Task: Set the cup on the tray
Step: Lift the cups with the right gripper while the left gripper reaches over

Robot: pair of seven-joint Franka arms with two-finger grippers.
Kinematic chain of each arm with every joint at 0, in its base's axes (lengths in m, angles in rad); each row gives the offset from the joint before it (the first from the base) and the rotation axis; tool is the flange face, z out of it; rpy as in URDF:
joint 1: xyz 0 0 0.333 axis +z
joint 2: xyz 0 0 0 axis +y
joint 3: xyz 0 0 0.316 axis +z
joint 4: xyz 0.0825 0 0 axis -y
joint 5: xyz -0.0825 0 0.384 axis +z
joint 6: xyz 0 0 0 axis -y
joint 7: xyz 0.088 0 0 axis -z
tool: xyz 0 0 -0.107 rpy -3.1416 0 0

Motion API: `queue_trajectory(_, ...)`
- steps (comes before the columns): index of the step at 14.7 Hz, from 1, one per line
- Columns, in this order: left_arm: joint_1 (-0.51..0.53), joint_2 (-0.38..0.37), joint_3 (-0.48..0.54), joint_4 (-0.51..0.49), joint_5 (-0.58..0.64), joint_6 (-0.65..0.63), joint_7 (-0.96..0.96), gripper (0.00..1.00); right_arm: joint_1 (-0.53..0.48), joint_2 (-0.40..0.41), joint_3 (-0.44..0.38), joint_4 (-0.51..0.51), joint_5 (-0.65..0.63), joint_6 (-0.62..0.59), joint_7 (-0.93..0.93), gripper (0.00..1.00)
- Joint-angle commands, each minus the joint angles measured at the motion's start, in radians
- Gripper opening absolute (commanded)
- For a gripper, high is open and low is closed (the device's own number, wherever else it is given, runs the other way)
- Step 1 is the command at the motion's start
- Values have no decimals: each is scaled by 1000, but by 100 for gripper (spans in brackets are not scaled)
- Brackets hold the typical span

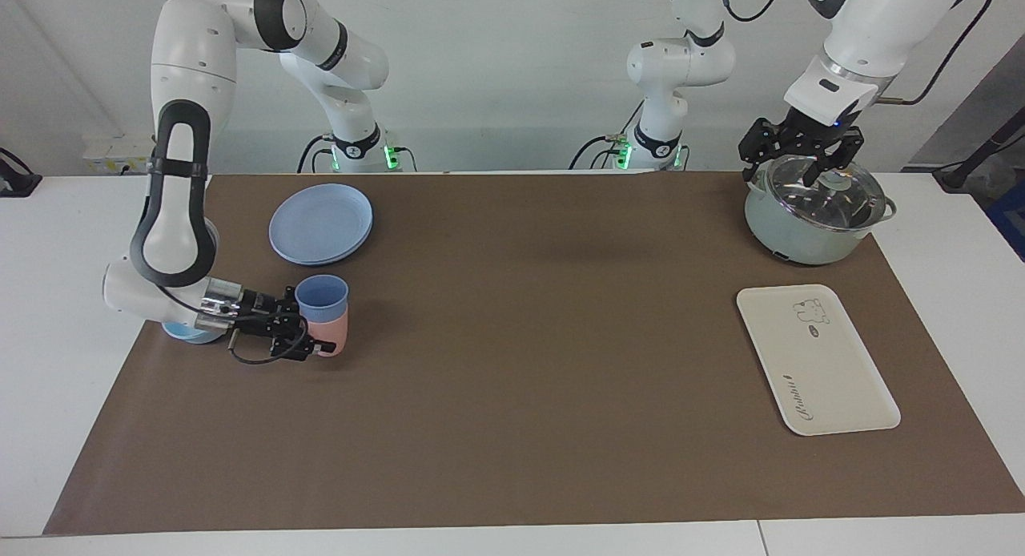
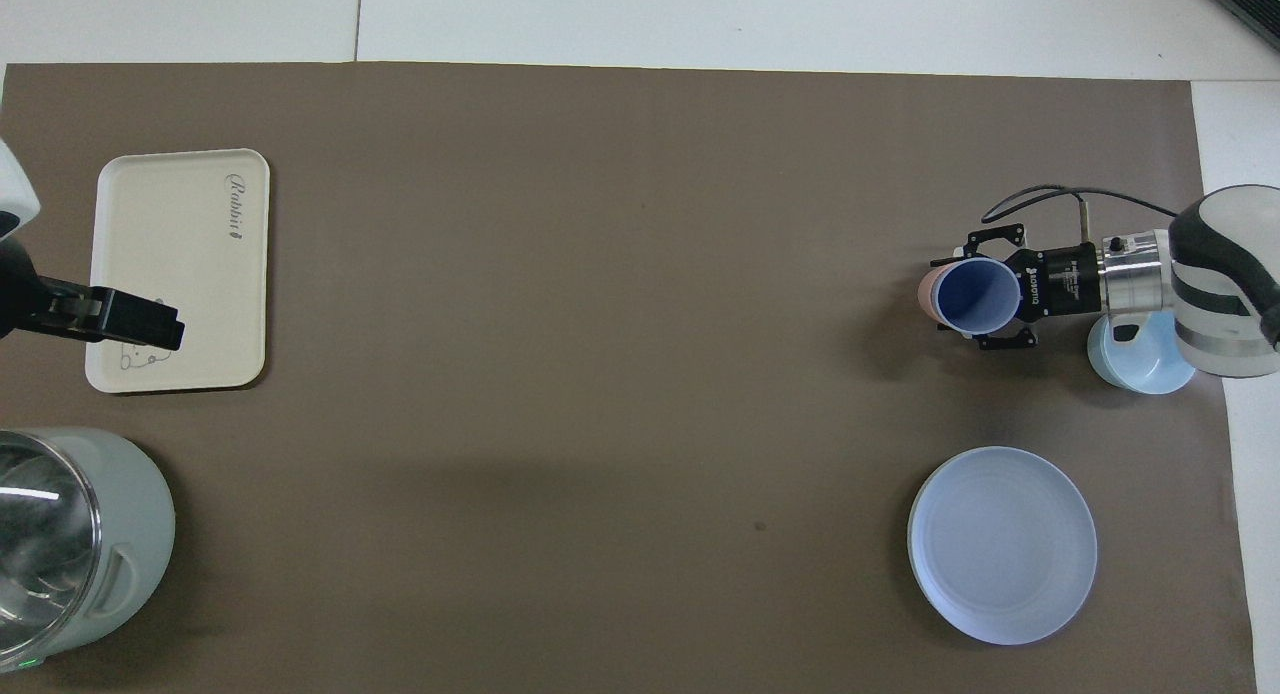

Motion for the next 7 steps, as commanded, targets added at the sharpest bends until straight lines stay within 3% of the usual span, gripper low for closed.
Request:
queue_trajectory(1,-12,-14,9,-21,-3,20,-9,100,76,-76,-1,-48,32,25,120,0)
queue_trajectory(7,-15,-14,7,-23,-4,31,-23,100,245,-148,2,-42,35,103,309,0)
